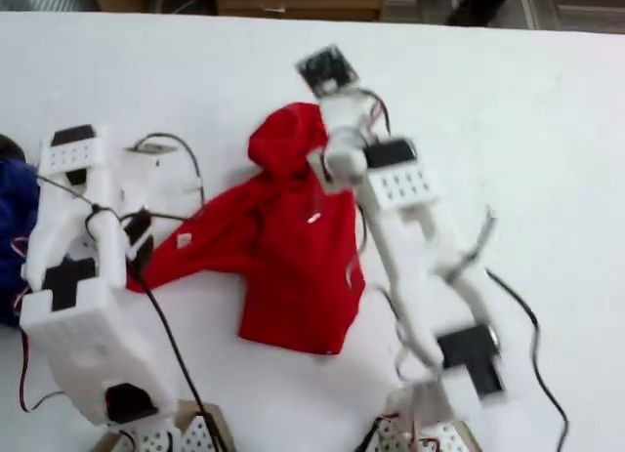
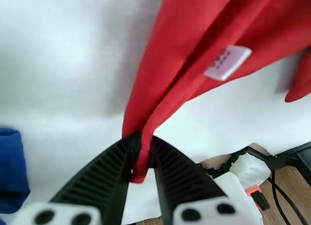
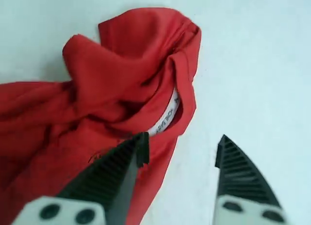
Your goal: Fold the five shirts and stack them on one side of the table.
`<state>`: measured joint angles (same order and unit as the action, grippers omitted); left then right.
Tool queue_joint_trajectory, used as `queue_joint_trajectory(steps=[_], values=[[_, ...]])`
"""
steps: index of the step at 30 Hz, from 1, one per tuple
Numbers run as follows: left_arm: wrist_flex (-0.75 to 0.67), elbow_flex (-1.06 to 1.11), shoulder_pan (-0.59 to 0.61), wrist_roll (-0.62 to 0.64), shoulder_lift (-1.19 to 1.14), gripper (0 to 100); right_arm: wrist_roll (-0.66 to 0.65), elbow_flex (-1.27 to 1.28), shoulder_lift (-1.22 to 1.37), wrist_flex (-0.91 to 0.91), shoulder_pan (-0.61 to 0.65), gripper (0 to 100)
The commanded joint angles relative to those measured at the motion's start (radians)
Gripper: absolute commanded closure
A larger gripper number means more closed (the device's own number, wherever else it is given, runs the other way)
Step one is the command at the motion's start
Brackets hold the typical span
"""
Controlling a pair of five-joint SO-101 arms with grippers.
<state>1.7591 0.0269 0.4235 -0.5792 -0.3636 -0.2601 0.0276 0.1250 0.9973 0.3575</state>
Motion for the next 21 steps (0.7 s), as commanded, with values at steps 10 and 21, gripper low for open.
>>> queue_joint_trajectory(steps=[10,21], values=[[0.014,0.008,0.055,-0.044,0.206,98,0.012,-1.493,1.072,0.39,0.173,73.4],[0.005,0.081,0.054,-0.054,0.213,98,-0.092,-1.685,1.28,0.773,0.148,99.7]])
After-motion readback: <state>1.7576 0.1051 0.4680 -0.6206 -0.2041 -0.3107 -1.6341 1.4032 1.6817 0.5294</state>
